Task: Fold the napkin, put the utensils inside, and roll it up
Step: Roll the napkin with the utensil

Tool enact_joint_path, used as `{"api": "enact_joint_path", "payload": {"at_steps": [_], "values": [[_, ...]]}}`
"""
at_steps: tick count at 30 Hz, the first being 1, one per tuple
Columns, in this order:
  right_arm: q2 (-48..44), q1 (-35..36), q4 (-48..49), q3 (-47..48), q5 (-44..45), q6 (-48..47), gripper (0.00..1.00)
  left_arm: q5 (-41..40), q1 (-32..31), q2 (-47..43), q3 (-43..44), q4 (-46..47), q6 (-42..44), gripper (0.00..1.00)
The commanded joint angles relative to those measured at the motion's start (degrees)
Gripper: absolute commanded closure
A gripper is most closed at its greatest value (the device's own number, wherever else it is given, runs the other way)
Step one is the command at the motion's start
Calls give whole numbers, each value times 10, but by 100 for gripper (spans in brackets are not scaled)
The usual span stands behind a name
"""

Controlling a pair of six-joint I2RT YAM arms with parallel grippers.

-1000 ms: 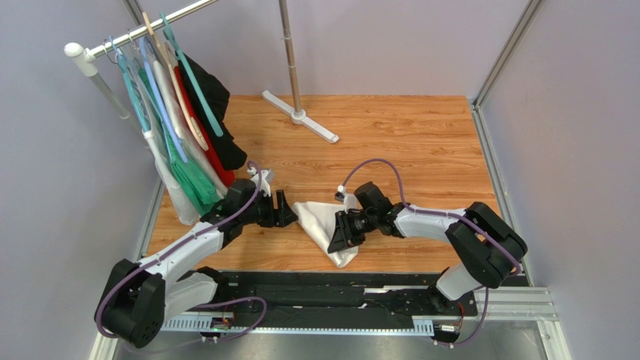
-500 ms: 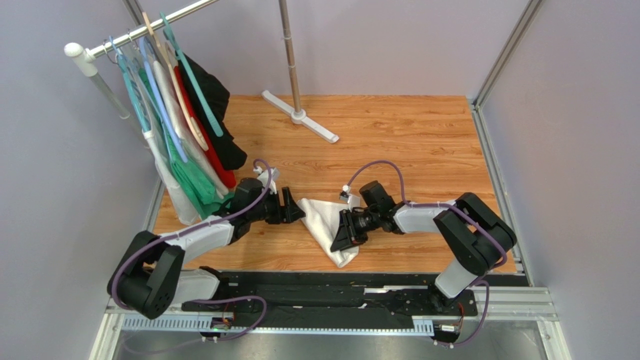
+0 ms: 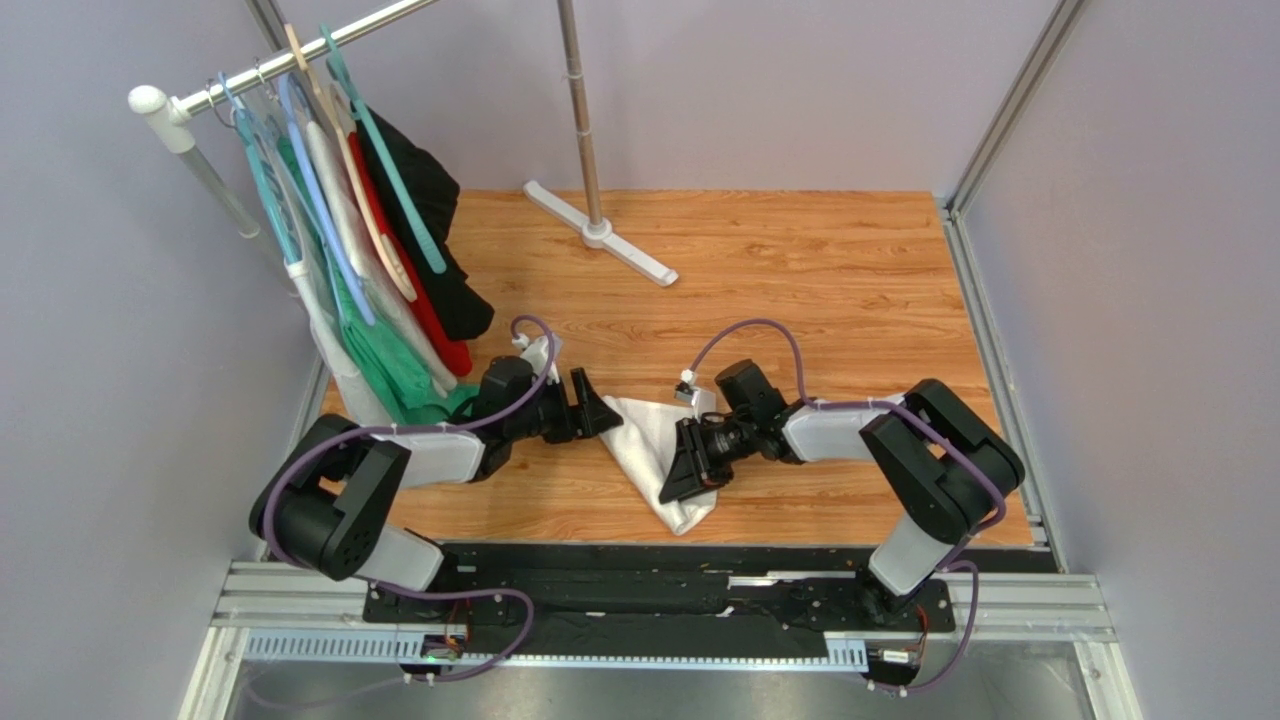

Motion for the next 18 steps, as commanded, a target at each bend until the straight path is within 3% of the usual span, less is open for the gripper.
{"api": "enact_joint_path", "payload": {"at_steps": [1, 8, 11, 15, 18], "values": [[18, -4, -12, 14, 22, -20, 100, -8, -2, 42, -16, 77, -28, 20], [31, -2, -16, 20, 15, -25, 100, -5, -2, 95, -34, 176, -62, 27], [33, -2, -17, 22, 23, -28, 100, -6, -2, 106, -34, 188, -63, 37], [19, -2, -38, 20, 48, -35, 100, -15, -2, 106, -34, 175, -60, 62], [1, -1, -72, 25, 75, -51, 100, -13, -2, 108, -29, 165, -55, 73]]}}
